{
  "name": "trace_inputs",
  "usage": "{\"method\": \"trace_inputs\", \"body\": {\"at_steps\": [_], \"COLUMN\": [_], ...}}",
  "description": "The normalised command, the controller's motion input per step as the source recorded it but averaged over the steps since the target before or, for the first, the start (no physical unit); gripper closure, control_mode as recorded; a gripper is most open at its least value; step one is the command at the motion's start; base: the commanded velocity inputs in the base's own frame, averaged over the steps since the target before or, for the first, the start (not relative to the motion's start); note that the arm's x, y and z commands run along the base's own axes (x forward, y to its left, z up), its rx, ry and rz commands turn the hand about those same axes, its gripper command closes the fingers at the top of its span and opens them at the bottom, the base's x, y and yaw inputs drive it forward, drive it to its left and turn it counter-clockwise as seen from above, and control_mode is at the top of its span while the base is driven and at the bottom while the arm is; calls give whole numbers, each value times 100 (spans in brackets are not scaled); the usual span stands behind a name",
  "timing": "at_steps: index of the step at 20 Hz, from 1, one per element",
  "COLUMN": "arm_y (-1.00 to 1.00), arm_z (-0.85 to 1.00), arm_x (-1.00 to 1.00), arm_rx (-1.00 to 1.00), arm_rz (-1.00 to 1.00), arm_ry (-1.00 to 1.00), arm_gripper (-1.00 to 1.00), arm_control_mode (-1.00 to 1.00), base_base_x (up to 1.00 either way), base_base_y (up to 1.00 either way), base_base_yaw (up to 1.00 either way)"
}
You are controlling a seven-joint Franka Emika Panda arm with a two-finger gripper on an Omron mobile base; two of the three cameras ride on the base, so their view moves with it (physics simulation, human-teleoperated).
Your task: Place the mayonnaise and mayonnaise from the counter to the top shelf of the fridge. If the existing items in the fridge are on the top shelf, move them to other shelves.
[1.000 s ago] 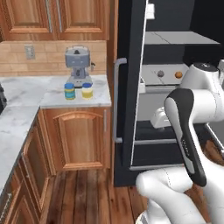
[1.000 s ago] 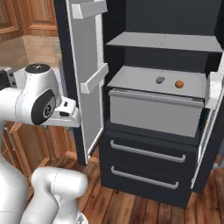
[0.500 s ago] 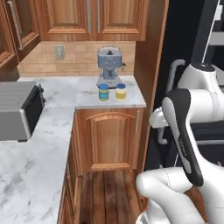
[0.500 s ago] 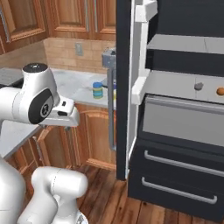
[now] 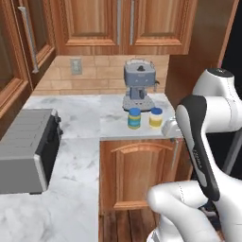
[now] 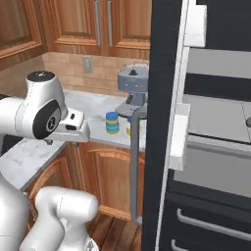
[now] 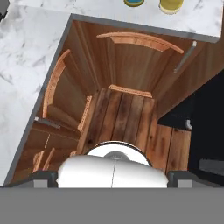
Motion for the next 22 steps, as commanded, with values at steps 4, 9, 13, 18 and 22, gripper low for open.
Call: {"method": "trace_inputs", "body": {"at_steps": [4, 9, 13, 18, 22], "arm_y": [0, 0, 0, 0, 0], "arm_z": [0, 0, -28, -53, -58], "arm_x": [0, 0, 54, 86, 69], "arm_rx": [0, 0, 0, 0, 0], "arm_rz": [0, 0, -4, -10, -12], "arm_ry": [0, 0, 0, 0, -2], "arm_gripper": [-100, -100, -100, -100, -100], "arm_control_mode": [100, 100, -100, -100, -100], "base_base_x": [86, 73, 16, 0, 0], "base_base_y": [36, 9, 0, 0, 0], "base_base_yaw": [0, 0, -1, 0, 0]}}
